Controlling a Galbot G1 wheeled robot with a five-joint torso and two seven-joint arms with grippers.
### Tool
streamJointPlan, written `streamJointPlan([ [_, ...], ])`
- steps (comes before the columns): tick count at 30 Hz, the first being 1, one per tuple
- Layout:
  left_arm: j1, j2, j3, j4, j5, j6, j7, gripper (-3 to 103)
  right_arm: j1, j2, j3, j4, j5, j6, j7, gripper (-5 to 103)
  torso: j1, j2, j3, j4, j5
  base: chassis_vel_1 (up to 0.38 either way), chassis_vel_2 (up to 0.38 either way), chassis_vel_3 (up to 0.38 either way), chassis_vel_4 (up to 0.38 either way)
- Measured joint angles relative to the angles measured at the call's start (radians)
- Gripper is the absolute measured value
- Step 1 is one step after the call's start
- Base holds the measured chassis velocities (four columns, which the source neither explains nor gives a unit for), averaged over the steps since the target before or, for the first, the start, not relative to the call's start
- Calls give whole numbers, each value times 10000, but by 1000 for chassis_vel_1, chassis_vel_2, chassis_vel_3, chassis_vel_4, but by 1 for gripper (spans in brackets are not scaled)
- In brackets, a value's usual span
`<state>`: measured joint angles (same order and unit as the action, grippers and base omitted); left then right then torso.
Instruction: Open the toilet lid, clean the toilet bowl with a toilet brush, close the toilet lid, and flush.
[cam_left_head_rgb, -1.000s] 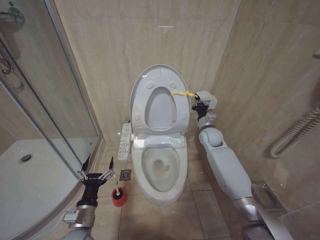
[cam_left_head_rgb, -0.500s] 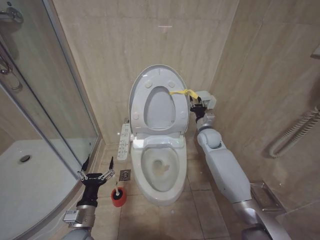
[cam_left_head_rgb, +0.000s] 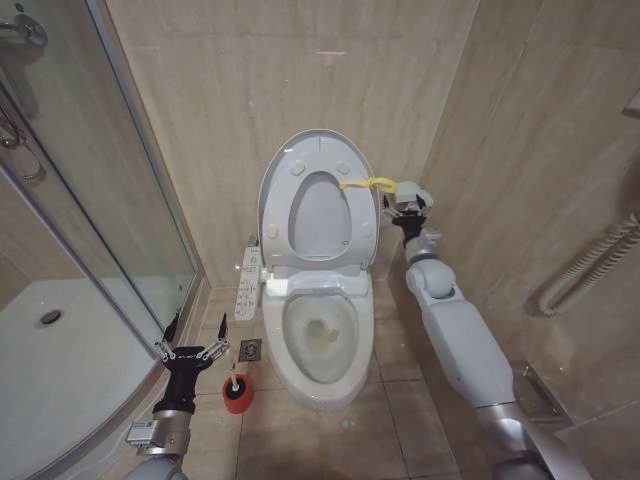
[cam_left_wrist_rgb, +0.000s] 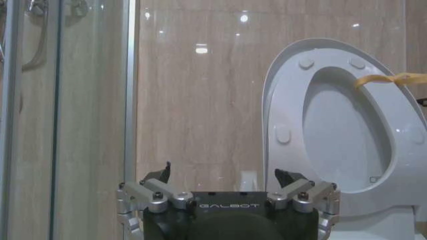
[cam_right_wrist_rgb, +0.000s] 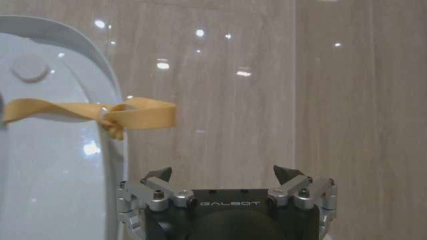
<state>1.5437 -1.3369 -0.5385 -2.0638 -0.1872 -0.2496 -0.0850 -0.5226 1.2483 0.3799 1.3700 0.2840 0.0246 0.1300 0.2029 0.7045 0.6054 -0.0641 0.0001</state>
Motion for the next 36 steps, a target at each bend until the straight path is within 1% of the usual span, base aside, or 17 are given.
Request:
streamJointPlan([
  [6,1,0,0,0,0,0,1,100,-200,-210,216,59,54,16,7,98,0,0,0,1,-1,0,0,0,0],
  [8,0,0,0,0,0,0,0,100,-300,-263,232,150,80,17,17,100,0,0,0,0,0,0,0,0,0],
  [12,0,0,0,0,0,0,0,100,-815,-422,245,728,195,7,121,100,0,0,0,0,-1,0,0,0,0],
  [16,-1,0,-1,0,0,0,0,100,-1944,-565,391,1582,205,164,242,100,0,0,-1,2,-1,0,0,0,0],
  [17,-1,0,-1,0,0,0,0,100,-1944,-565,391,1582,205,164,242,100,0,0,-1,2,-1,0,0,0,0],
  [20,0,0,1,0,0,0,1,100,-2747,-665,495,1944,148,322,278,100,0,0,-1,-1,0,0,0,0,0],
  [21,0,0,1,0,0,0,1,100,-2747,-665,495,1944,148,322,278,100,0,0,-1,-1,0,0,0,0,0],
  [24,-1,0,0,0,0,0,0,100,-3850,-772,488,2373,55,499,357,100,-1,0,-1,-1,-1,0,0,0,0],
  [25,-1,0,0,0,0,0,0,100,-3850,-772,488,2373,55,499,357,100,-1,0,-1,-1,-1,0,0,0,0],
  [28,-1,0,0,0,0,0,0,100,-4741,-718,492,2775,-35,616,385,100,-1,0,-1,0,0,0,0,0,0],
  [29,-1,0,0,0,0,0,0,100,-4741,-718,492,2775,-35,616,385,100,-1,0,-1,0,0,0,0,0,0],
  [31,-1,0,0,0,0,0,0,100,-5313,-548,527,3152,-96,659,451,100,-1,1,-1,1,-3,0,0,0,0],
  [32,-1,0,0,0,0,0,0,100,-5313,-548,527,3152,-96,659,451,100,-1,1,-1,1,-3,0,0,0,0],
  [36,0,0,0,0,0,0,0,100,-6551,-131,616,3812,-562,877,496,100,-1,0,-2,1,-3,0,0,0,0],
])
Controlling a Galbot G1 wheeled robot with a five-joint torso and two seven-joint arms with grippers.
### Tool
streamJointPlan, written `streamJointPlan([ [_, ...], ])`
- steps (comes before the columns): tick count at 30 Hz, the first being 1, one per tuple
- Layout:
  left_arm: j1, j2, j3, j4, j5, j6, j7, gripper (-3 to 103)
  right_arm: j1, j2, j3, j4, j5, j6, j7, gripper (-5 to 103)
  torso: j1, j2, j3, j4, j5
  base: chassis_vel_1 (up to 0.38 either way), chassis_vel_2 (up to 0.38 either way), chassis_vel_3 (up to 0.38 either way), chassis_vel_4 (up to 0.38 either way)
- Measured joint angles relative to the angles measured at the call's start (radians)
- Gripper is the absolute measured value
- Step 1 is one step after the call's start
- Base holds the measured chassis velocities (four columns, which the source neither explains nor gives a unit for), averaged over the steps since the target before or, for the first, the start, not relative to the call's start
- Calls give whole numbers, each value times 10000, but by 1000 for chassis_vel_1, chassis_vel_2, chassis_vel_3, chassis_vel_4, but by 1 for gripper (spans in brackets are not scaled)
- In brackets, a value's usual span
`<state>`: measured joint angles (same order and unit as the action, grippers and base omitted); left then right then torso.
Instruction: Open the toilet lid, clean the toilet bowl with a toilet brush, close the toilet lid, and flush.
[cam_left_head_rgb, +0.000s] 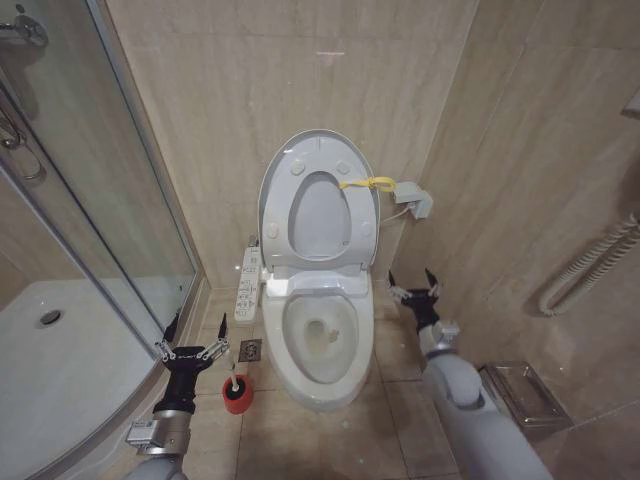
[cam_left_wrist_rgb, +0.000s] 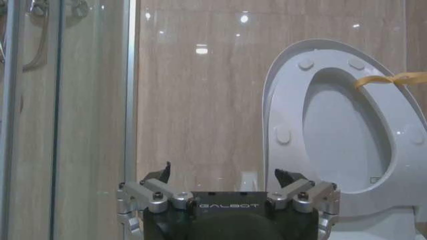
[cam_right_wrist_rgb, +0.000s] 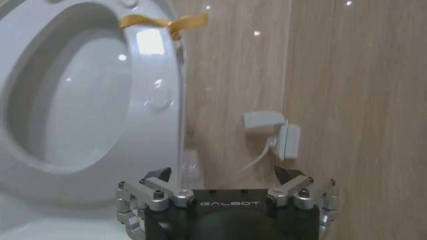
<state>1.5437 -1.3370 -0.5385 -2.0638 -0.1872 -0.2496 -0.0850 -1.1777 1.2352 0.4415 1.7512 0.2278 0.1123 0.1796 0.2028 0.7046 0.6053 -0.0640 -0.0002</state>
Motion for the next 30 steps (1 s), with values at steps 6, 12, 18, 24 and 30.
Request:
streamJointPlan([
  [6,1,0,0,0,0,0,0,100,-801,512,-4,248,-602,367,132,100,-1,0,0,-3,0,0,0,0,0],
  [12,1,0,0,0,0,0,0,100,-1517,1318,104,798,-1114,459,209,100,0,0,1,-1,0,0,0,0,0],
  [18,0,0,0,0,0,0,0,100,-2159,1995,322,1187,-1721,779,135,100,0,0,1,-2,0,0,0,0,0],
  [24,1,0,0,0,0,0,0,100,-2197,2354,443,1233,-1920,946,62,100,0,0,1,-1,0,0,0,0,0],
  [30,1,0,0,0,0,0,0,100,-1833,2411,368,1196,-1957,941,-110,100,1,-1,1,1,0,0,0,0,0],
])
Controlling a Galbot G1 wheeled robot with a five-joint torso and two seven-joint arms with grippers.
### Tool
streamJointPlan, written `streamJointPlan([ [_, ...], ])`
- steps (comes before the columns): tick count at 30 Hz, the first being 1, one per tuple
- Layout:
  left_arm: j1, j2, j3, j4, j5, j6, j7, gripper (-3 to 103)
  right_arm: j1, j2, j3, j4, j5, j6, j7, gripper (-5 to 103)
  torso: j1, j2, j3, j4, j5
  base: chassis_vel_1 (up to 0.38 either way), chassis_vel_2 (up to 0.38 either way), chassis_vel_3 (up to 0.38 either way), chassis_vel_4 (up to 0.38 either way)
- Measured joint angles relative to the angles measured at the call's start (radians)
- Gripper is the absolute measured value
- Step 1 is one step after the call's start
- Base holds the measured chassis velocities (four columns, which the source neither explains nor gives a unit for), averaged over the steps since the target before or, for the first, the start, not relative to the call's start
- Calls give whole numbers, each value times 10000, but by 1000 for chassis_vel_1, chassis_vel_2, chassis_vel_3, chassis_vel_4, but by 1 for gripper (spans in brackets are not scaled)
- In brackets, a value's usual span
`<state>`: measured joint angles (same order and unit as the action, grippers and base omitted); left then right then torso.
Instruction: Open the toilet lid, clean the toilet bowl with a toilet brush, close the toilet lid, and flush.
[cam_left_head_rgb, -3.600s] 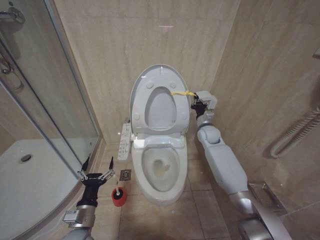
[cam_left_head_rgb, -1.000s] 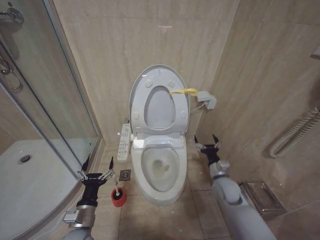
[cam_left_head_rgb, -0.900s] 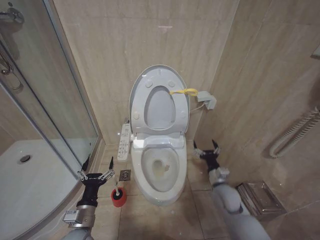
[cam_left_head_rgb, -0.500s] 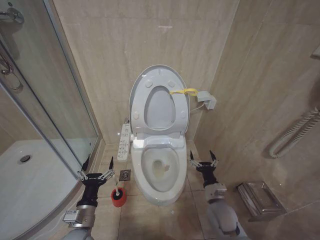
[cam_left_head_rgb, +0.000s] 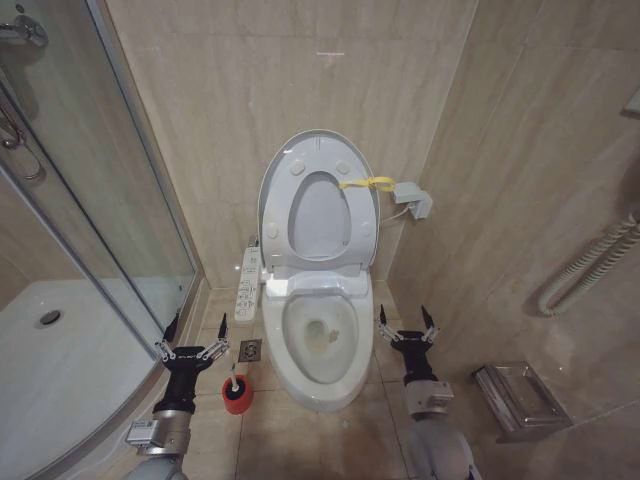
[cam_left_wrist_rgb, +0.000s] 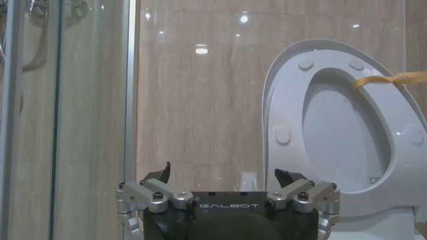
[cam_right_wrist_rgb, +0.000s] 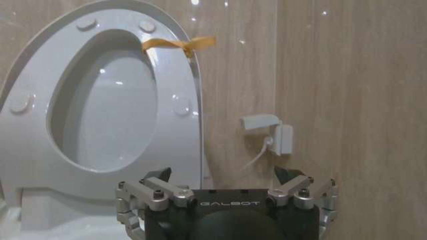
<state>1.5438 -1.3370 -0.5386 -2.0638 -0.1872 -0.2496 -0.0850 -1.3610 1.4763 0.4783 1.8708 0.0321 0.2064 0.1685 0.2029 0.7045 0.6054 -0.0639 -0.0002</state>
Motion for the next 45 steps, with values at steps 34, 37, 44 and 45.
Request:
streamJointPlan([
  [34,-1,0,0,0,0,0,0,100,284,-85,-19,-274,43,-51,-21,100,0,0,0,-2,2,0,0,0,0],
  [37,-1,0,0,0,0,0,0,100,284,-85,-19,-275,45,-52,-19,100,0,-1,0,-2,2,0,0,0,0],
  [44,0,0,0,0,0,0,0,100,284,-86,-20,-275,50,-53,-18,100,1,0,0,-2,2,0,0,0,0],
  [45,0,0,0,0,0,0,0,100,284,-86,-20,-274,51,-53,-18,100,0,-1,1,-2,2,0,0,0,0],
])
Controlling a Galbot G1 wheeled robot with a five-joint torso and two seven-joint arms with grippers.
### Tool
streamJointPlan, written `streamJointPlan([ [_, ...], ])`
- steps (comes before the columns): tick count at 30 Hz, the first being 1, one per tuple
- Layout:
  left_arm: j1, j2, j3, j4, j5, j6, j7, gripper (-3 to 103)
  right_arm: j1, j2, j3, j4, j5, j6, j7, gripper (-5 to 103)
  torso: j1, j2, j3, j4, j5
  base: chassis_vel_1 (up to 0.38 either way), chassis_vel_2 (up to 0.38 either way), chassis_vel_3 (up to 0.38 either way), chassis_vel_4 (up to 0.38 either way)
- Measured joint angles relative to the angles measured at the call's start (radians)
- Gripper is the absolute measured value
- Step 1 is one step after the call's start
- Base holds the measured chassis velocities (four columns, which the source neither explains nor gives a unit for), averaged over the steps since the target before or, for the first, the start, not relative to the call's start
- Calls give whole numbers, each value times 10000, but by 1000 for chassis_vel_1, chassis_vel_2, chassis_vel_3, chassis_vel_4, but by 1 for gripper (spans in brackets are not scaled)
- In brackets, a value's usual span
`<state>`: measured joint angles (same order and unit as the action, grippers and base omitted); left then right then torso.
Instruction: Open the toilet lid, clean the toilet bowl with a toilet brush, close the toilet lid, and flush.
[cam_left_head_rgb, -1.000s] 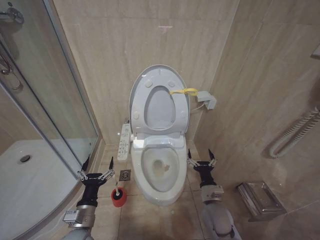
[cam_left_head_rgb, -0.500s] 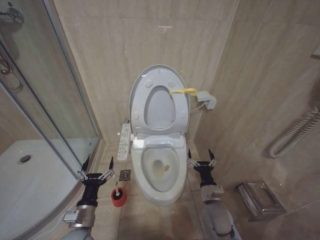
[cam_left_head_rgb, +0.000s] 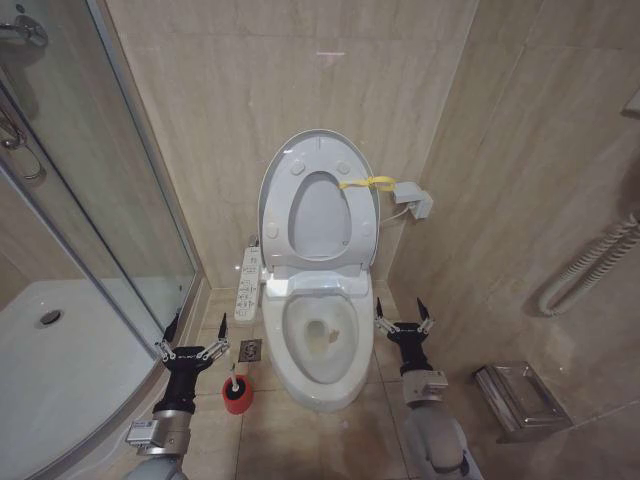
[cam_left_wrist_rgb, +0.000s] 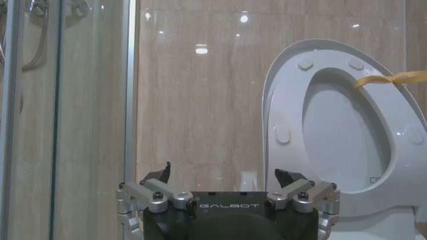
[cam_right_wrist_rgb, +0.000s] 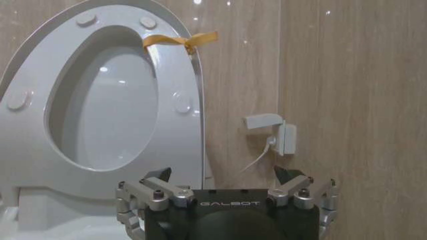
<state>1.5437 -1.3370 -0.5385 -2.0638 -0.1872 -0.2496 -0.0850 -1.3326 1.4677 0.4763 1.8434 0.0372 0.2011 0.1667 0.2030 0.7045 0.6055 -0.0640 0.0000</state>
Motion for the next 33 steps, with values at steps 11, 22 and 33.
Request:
streamJointPlan([
  [11,0,0,0,0,0,0,0,100,0,0,0,0,6,0,0,100,0,0,0,0,0,0,0,0,0],
  [22,0,0,0,0,0,0,0,100,0,-1,0,0,6,0,1,100,0,0,0,0,0,0,0,0,0],
  [33,0,0,0,0,0,0,0,100,0,-1,0,0,6,0,0,100,0,0,0,0,0,0,0,0,0],
])
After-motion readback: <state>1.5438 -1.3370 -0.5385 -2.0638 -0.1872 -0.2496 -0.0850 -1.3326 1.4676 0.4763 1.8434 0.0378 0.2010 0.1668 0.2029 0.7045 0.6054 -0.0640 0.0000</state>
